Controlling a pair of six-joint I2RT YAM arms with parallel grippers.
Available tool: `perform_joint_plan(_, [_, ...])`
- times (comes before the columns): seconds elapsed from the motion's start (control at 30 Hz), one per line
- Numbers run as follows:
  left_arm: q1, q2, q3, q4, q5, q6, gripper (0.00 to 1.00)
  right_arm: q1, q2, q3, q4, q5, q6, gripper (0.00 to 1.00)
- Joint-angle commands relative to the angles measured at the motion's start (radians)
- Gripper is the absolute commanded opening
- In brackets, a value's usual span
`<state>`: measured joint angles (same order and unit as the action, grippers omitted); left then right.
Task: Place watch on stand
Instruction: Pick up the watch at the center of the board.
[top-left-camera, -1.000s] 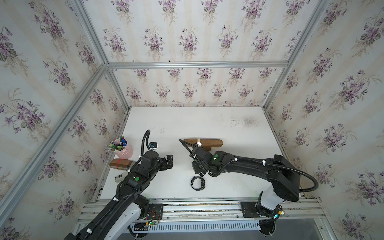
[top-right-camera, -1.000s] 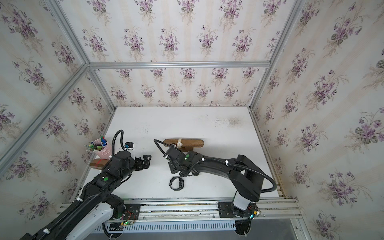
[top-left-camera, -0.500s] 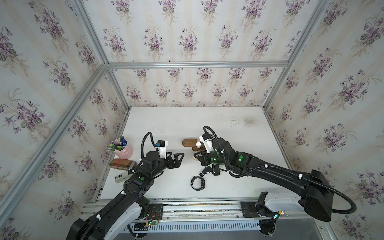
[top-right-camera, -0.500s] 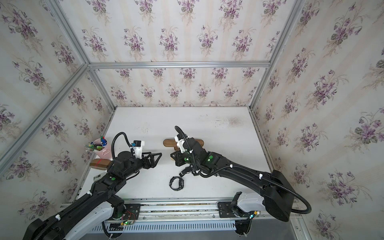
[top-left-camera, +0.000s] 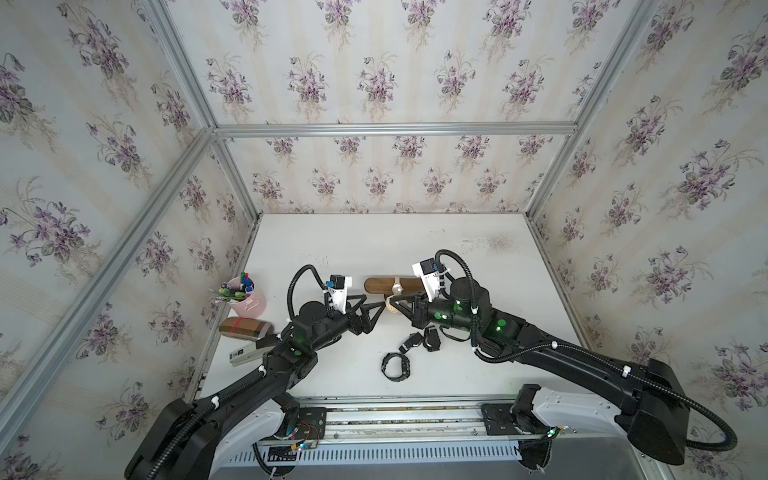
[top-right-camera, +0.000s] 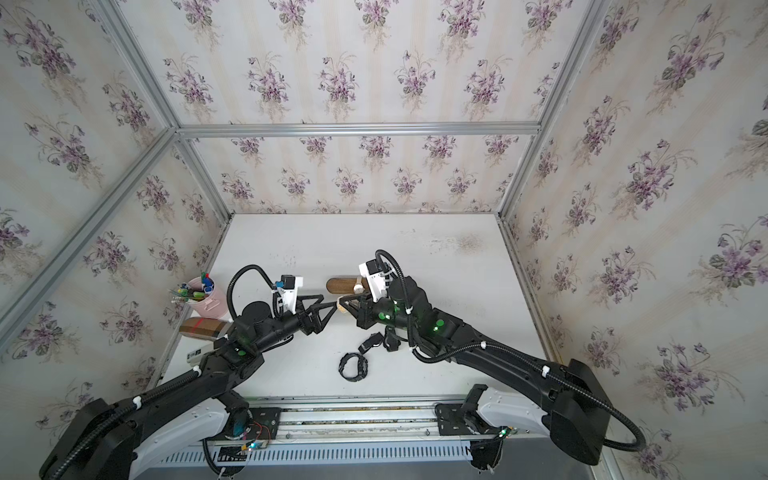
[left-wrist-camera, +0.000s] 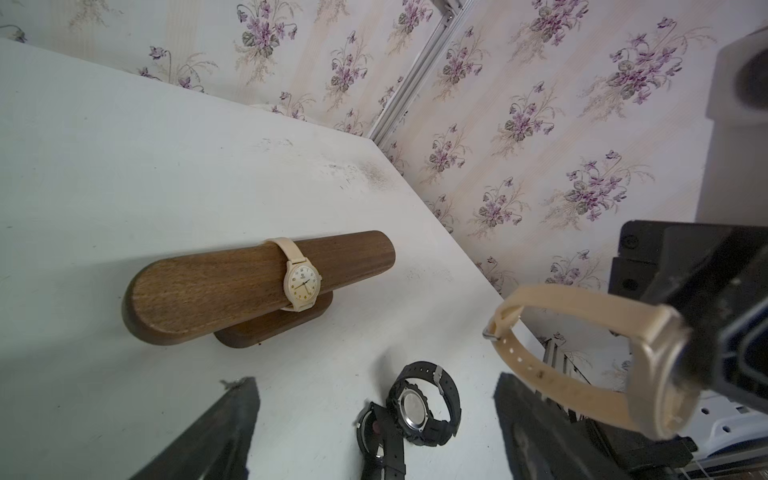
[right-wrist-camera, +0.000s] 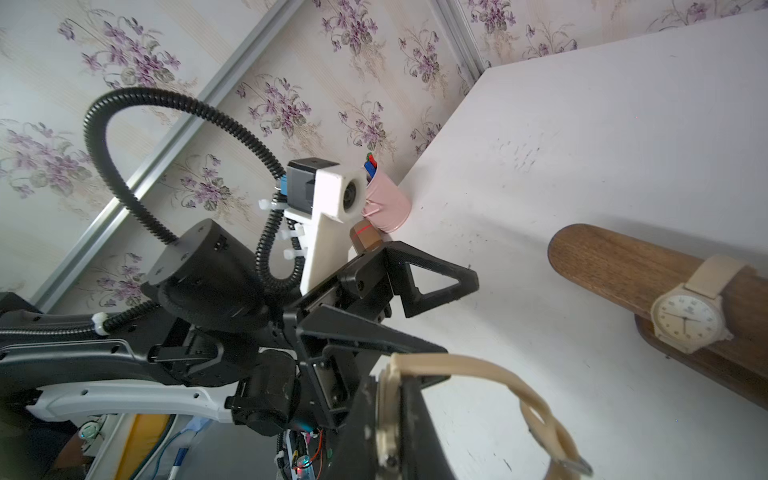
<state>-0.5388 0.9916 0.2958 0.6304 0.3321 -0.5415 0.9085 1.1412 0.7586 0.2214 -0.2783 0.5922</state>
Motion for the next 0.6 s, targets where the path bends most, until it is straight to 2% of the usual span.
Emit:
perform_joint_plan(0.0, [-0.009, 0.034, 0.009, 0.154, 0.039, -0.03, 0.87, -0.01, -0.013, -0.012, 0.117, -0.048, 0.043, 0.0])
perform_joint_plan(0.37, [-0.075, 0.166, 0.088, 0.325, 0.12, -0.049, 0.73, -0.02, -0.038, -0.047, 0.224, -0.102, 0.081, 0.0])
perform_joint_plan(0.57, [-0.106, 0.207, 0.109, 0.368, 0.14, -0.038, 0.72, -0.034, -0.044, -0.054, 0.234, -0.116, 0.089, 0.0])
